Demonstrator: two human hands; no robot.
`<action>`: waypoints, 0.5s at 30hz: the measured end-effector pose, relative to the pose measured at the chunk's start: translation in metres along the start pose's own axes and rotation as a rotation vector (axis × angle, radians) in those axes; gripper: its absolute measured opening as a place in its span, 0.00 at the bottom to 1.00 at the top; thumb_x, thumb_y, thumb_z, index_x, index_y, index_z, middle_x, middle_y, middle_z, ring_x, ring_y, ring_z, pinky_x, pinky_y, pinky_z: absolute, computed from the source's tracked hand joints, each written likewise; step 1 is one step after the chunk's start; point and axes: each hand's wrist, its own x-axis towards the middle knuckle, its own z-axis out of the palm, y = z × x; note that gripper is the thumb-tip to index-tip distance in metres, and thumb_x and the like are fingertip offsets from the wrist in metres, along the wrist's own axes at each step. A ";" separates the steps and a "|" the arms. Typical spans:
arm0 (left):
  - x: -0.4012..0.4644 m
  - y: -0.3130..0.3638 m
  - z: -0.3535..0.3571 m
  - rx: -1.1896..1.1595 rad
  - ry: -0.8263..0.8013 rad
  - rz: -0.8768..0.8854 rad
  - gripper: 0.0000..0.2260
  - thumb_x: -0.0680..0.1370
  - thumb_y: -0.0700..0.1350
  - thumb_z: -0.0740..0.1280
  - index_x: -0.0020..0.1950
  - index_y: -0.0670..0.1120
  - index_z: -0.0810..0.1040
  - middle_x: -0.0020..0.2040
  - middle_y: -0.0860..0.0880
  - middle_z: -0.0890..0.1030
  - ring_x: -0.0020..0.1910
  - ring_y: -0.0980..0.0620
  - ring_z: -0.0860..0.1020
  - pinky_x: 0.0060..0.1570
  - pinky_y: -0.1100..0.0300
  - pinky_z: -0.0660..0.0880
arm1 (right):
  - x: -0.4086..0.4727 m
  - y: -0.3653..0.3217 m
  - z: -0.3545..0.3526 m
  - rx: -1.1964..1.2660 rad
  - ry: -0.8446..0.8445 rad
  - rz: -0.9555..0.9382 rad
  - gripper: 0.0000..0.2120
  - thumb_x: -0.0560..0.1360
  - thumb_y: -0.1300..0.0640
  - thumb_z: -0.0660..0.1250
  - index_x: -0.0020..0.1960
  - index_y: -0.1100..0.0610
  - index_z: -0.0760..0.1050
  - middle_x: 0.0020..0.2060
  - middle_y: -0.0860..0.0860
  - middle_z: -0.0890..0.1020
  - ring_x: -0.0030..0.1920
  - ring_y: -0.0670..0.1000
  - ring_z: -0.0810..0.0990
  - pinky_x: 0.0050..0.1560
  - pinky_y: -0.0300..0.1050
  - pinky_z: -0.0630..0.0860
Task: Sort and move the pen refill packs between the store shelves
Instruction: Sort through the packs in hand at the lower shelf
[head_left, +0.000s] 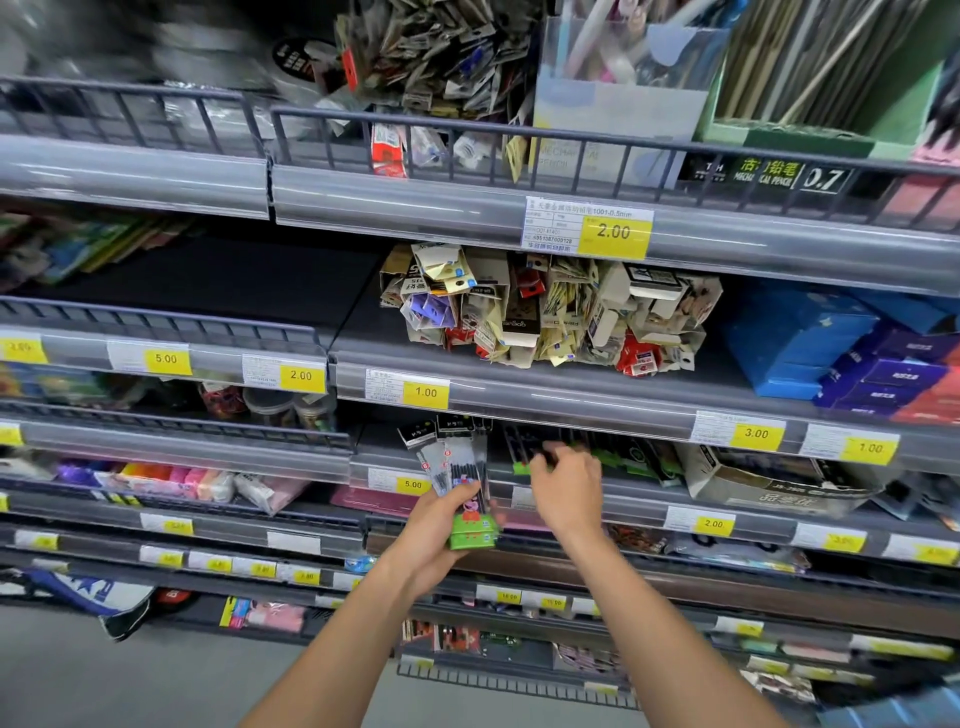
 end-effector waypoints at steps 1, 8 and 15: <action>-0.001 0.001 -0.001 -0.009 0.006 -0.001 0.16 0.83 0.44 0.69 0.65 0.34 0.78 0.53 0.35 0.85 0.49 0.39 0.86 0.46 0.49 0.84 | 0.009 -0.004 0.001 -0.104 -0.015 -0.007 0.16 0.82 0.50 0.63 0.54 0.61 0.83 0.50 0.59 0.85 0.57 0.60 0.80 0.65 0.53 0.74; -0.011 0.008 -0.007 0.000 0.047 -0.010 0.21 0.82 0.43 0.70 0.72 0.34 0.72 0.53 0.36 0.85 0.50 0.38 0.86 0.47 0.48 0.83 | 0.033 -0.021 0.029 -0.532 -0.184 -0.020 0.17 0.79 0.44 0.64 0.59 0.55 0.76 0.56 0.57 0.82 0.57 0.61 0.81 0.50 0.48 0.76; -0.018 0.013 -0.006 0.015 0.071 0.037 0.18 0.83 0.43 0.69 0.70 0.37 0.74 0.55 0.36 0.86 0.52 0.38 0.84 0.53 0.45 0.81 | 0.006 -0.030 0.016 -0.457 0.087 -0.263 0.13 0.79 0.55 0.62 0.51 0.60 0.84 0.42 0.57 0.85 0.43 0.59 0.84 0.40 0.48 0.79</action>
